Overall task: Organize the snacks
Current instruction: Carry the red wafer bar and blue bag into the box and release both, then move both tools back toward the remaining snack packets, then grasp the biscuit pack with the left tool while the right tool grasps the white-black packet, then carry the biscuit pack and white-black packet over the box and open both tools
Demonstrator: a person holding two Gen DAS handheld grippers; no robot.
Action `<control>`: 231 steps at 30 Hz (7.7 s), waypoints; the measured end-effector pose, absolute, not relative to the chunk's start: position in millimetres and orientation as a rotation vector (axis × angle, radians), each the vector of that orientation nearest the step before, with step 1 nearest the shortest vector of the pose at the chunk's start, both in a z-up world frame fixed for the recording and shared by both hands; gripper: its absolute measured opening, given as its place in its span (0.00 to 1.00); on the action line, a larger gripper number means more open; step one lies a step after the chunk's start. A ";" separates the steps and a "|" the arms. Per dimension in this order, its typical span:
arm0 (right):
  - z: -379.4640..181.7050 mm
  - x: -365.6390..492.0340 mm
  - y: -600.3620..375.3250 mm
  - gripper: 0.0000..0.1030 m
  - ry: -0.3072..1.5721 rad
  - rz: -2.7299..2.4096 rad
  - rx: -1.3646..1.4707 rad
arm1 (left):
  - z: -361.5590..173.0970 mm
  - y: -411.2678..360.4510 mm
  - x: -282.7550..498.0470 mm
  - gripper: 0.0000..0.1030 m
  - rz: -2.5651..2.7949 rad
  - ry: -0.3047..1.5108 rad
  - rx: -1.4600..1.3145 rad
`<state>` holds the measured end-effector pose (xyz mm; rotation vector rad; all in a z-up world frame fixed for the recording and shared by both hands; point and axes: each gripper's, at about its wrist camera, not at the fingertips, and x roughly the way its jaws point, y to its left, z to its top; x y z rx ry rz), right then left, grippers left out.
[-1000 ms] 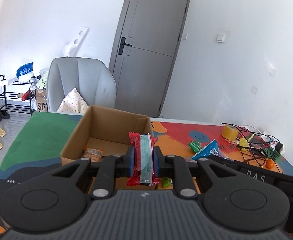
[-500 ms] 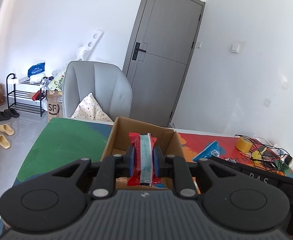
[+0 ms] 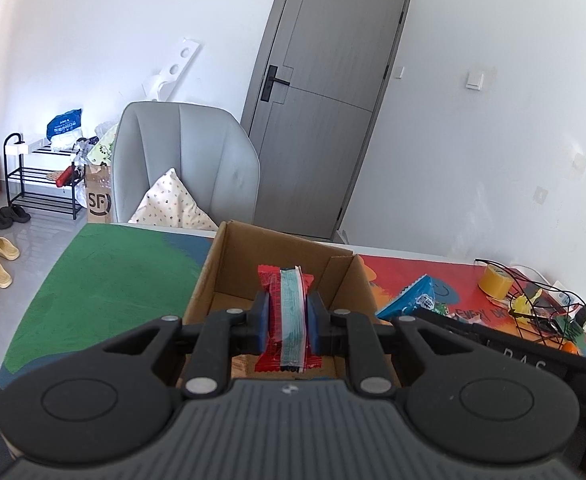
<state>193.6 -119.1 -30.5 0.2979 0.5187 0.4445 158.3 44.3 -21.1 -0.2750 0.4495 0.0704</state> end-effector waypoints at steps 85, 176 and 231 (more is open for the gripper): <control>-125.2 173.8 -318.2 0.58 0.606 0.126 0.538 | -75.5 -125.6 164.5 0.92 -0.023 0.519 -0.172; -142.6 215.7 -290.2 0.56 0.617 -0.229 0.212 | -88.2 -128.7 215.5 0.53 -0.081 0.571 -0.099; -35.6 157.6 -171.2 0.53 0.383 0.159 0.226 | -9.9 9.6 127.2 0.53 0.120 0.356 -0.229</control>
